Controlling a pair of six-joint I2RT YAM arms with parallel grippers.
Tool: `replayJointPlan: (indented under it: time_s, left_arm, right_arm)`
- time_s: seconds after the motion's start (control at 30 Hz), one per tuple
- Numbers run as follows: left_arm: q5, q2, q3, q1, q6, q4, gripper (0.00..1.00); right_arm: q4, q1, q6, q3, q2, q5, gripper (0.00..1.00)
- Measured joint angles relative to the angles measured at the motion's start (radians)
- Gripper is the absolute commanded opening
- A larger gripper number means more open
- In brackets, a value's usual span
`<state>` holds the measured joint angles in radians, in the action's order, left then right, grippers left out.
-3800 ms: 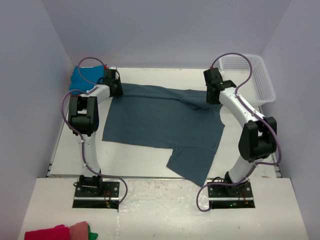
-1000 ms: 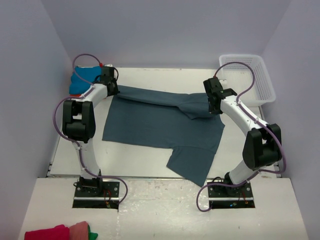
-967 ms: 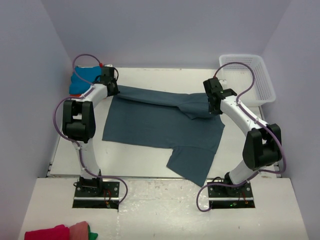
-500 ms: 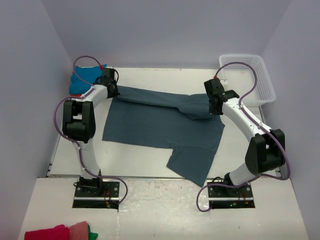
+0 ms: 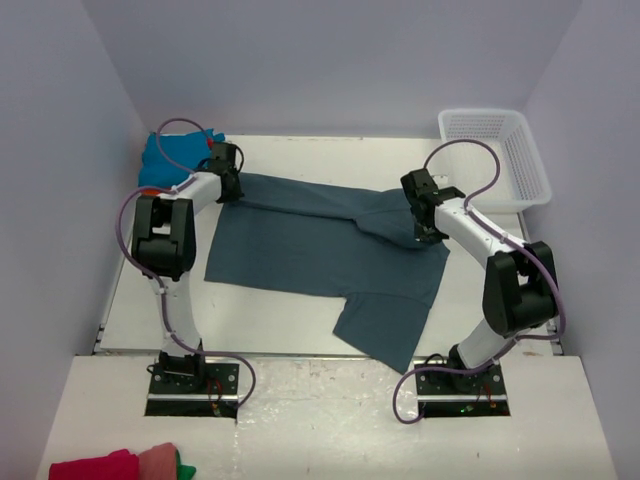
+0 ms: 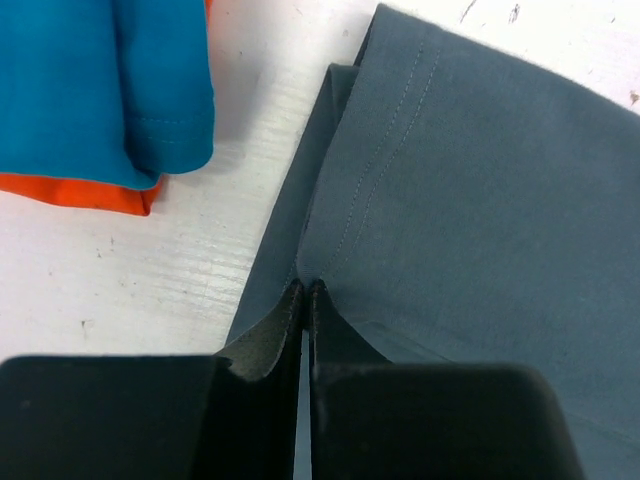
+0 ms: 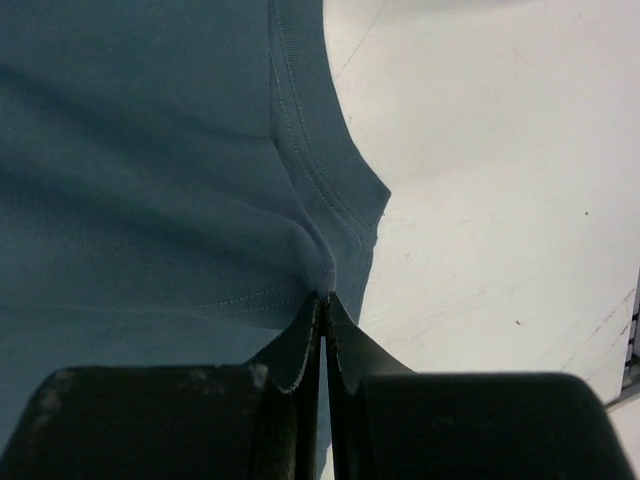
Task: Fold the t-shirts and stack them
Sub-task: Fold the flattened tshirt in 1/3 of the way
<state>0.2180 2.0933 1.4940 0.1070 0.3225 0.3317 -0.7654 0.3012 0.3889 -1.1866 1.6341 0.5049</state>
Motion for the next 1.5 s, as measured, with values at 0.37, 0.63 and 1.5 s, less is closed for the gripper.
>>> replayJointPlan:
  time_s: [0.37,0.63,1.5]
  left_arm:
    - [0.022,0.009,0.0,0.001,0.002,0.001,0.02]
    - [0.056,0.018,0.0,0.006,0.009,0.011,0.06]
    - [-0.116,-0.175,0.018,0.04,0.003,-0.093,0.12]
  right_arm:
    - [0.011,0.0,0.012,0.012,0.029,0.002,0.0]
    - [0.01,0.0,0.02,0.016,0.065,0.01,0.0]
    - [0.054,0.179,-0.109,-0.345,0.204,-0.194,0.47]
